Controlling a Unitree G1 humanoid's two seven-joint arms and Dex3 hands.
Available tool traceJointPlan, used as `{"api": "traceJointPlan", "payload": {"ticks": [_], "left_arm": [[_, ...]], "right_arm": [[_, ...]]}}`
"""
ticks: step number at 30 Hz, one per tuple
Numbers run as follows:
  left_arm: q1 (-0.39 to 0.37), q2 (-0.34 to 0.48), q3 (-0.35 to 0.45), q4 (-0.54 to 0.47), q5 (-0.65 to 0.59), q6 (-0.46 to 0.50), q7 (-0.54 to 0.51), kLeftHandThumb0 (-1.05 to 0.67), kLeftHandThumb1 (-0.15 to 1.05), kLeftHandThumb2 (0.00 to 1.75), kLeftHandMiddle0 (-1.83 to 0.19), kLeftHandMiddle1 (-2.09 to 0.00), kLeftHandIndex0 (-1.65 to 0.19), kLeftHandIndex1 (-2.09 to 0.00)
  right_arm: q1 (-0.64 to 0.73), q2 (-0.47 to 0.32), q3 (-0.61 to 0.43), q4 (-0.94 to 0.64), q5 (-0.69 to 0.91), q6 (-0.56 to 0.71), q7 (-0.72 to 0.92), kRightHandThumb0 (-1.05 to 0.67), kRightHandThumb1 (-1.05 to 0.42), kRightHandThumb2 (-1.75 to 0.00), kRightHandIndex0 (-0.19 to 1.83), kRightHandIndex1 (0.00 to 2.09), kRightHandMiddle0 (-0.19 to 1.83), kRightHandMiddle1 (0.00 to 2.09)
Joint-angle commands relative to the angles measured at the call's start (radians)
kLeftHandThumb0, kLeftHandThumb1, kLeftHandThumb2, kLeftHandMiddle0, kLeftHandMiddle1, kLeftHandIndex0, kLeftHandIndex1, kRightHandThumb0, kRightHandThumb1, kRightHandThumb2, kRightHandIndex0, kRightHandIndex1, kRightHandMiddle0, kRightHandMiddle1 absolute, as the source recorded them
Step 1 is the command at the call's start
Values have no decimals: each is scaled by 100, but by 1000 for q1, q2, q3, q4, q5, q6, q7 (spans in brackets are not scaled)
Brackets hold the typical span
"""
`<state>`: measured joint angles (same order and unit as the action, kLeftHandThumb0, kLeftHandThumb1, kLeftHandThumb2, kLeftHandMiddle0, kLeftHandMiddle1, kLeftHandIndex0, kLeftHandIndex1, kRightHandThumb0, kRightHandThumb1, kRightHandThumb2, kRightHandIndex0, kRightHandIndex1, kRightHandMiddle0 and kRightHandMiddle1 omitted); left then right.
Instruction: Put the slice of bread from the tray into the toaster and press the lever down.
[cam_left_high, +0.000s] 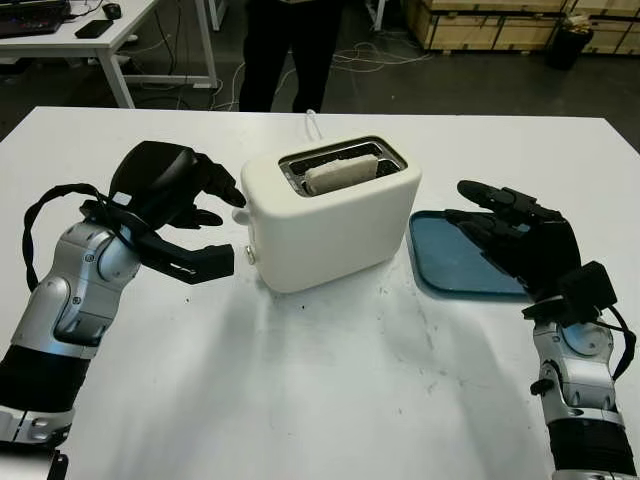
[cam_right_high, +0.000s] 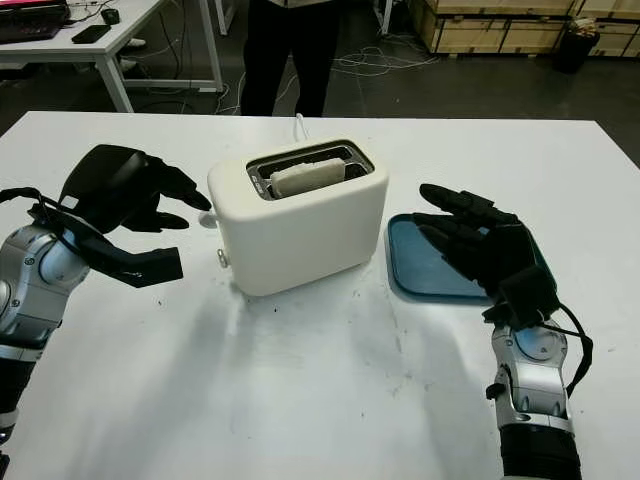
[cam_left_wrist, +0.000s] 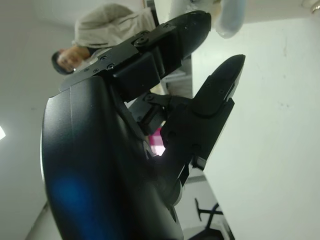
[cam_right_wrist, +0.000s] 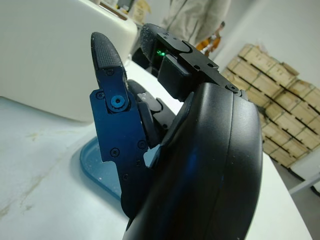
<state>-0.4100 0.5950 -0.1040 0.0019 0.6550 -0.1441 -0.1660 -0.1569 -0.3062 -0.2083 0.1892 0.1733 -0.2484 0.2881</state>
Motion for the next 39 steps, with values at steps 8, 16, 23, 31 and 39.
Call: {"api": "traceJointPlan", "payload": {"ticks": [8,16,23,31,39], "left_arm": [[-19,-9,-31,5,7,-1,13,-16,67,0,-90,-151,-127,0],[-15,-17,-40,-3,-3,12,3,-17,67,0,-89,-152,-128,0],[-10,-12,-38,-8,-11,6,-2,-18,68,1,-87,-154,-128,0],[-3,-14,-40,-13,-12,5,-9,-18,68,0,-88,-156,-132,-2],[8,-20,-83,12,13,30,-43,-23,71,1,-84,-153,-132,-1]], "right_arm": [[16,6,-3,-47,12,35,-5,-53,-91,0,90,0,81,0],[19,5,-5,-44,16,24,-2,-55,-92,0,91,0,81,0],[18,4,-2,-47,10,33,-6,-54,-92,0,89,0,81,0],[24,8,-7,-53,26,39,1,-55,-92,0,91,0,81,0],[36,5,-10,-56,26,22,5,-54,-92,-1,91,0,82,0]]}}
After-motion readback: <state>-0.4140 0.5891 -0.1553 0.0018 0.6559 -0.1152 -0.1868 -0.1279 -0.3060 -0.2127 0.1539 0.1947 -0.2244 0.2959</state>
